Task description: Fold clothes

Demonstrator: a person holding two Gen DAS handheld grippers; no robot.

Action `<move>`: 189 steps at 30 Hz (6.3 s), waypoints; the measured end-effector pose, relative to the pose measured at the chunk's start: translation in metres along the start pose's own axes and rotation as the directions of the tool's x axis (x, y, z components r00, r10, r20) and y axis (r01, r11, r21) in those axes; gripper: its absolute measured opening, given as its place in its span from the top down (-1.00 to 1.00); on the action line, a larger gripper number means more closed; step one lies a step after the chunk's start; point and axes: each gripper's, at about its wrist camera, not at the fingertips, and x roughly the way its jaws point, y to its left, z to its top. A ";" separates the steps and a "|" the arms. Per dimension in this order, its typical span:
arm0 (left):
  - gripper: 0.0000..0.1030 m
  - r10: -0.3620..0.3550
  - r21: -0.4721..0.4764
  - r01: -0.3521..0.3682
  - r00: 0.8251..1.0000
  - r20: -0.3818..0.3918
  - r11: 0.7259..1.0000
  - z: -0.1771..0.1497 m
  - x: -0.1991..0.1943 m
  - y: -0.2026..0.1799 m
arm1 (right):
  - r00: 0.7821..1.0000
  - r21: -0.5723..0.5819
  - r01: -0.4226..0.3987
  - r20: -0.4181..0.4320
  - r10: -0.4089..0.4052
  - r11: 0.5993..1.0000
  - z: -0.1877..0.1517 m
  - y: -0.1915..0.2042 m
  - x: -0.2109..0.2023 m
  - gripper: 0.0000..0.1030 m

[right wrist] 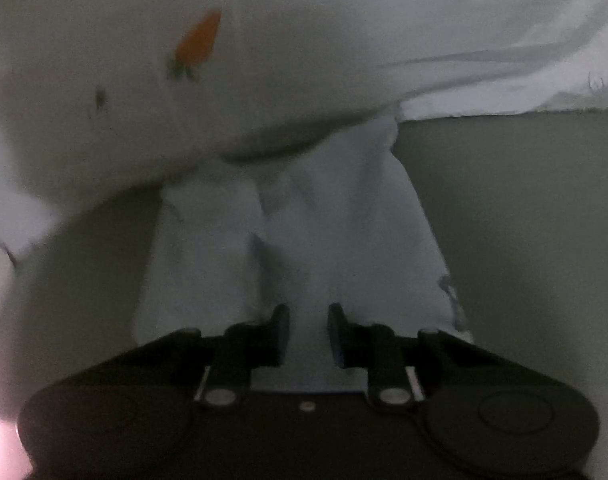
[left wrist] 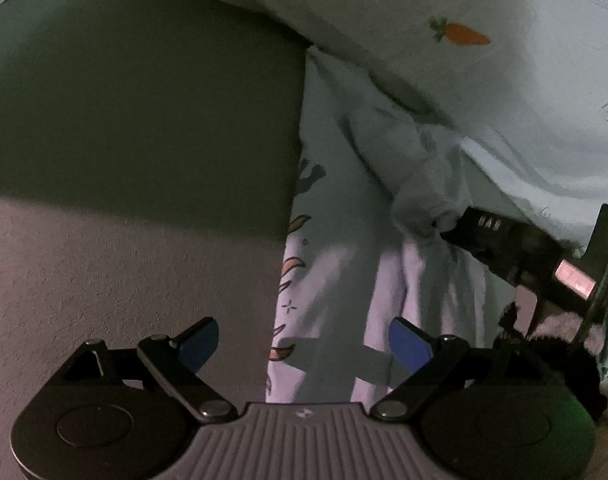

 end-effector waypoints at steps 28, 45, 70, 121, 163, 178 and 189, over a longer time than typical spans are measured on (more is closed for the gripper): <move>-0.79 0.042 0.067 -0.037 0.997 -0.071 0.997 -0.058 -0.023 0.018 | 0.997 -0.066 -0.061 0.038 0.064 0.996 -0.022 -0.033 -0.086 -0.21; -0.79 -0.358 -0.371 0.284 0.921 -0.151 0.884 -0.224 -0.072 0.070 | 0.897 0.390 -0.284 -0.214 0.386 0.876 -0.230 -0.152 -0.203 -0.01; 0.84 -0.310 -0.441 0.231 0.944 -0.115 0.867 -0.276 -0.094 0.042 | 0.801 0.277 -0.522 -0.166 0.575 0.807 -0.248 -0.131 -0.242 0.89; 0.45 0.015 0.113 -0.016 1.000 0.016 0.993 -0.004 0.024 -0.066 | 0.935 0.340 -0.263 -0.142 0.326 0.903 -0.072 -0.152 -0.096 -0.07; -0.48 -0.167 -0.021 0.166 0.984 -0.057 0.986 -0.116 -0.049 -0.009 | 0.974 -0.969 0.228 0.228 -0.020 0.094 -0.238 0.001 -0.185 -0.82; -0.71 -0.553 -0.478 0.447 0.827 -0.101 0.756 -0.132 0.014 0.021 | 0.894 -0.880 0.433 0.447 0.030 0.194 -0.195 0.018 -0.204 -0.62; -0.71 -0.586 -0.736 0.470 0.801 0.125 0.486 -0.110 0.039 0.059 | 0.899 -0.875 0.417 0.437 0.032 0.245 -0.189 0.019 -0.203 -0.61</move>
